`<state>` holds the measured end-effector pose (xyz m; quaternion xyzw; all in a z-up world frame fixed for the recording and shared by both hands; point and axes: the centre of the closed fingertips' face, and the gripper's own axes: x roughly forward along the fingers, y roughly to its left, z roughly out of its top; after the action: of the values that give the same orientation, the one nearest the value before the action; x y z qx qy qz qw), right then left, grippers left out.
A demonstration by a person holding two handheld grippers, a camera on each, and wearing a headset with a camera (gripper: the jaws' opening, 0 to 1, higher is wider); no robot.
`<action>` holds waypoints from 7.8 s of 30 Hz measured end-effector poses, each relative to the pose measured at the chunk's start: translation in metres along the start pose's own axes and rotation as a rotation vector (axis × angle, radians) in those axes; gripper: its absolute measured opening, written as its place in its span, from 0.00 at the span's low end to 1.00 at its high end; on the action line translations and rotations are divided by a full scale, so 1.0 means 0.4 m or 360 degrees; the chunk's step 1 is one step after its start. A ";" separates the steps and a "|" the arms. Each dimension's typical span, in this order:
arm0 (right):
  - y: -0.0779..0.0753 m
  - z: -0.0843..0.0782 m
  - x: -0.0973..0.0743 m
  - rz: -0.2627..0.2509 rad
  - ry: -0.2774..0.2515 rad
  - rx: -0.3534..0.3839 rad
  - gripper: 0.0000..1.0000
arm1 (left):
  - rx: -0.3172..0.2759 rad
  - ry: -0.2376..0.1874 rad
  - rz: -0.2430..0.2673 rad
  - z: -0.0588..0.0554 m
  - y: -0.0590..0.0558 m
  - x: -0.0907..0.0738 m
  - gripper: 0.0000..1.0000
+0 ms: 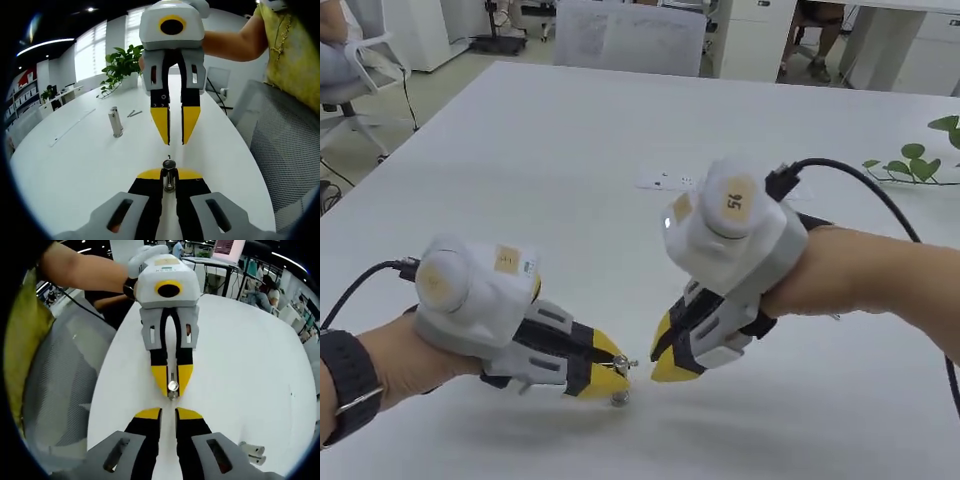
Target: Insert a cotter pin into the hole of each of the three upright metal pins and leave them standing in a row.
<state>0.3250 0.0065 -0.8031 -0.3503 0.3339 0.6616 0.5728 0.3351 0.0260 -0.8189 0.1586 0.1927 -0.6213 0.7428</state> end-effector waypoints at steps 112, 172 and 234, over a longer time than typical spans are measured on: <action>0.025 -0.090 -0.093 -0.0382 -0.0366 0.0438 0.35 | -0.0091 0.0052 -0.0001 -0.104 0.331 -0.225 0.26; -0.082 -0.162 -0.293 -0.0718 -0.0459 0.0456 0.34 | -0.0314 -0.0612 0.0494 0.272 -0.023 -0.199 0.47; -0.346 -0.193 -0.105 -0.0597 0.0065 0.0486 0.21 | -0.0391 -0.0502 0.0335 0.190 -0.099 -0.083 0.43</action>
<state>0.4726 -0.0637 -0.8143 -0.3288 0.3706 0.4782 0.7252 0.2978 0.0114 -0.7363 -0.0127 0.1308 -0.5293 0.8382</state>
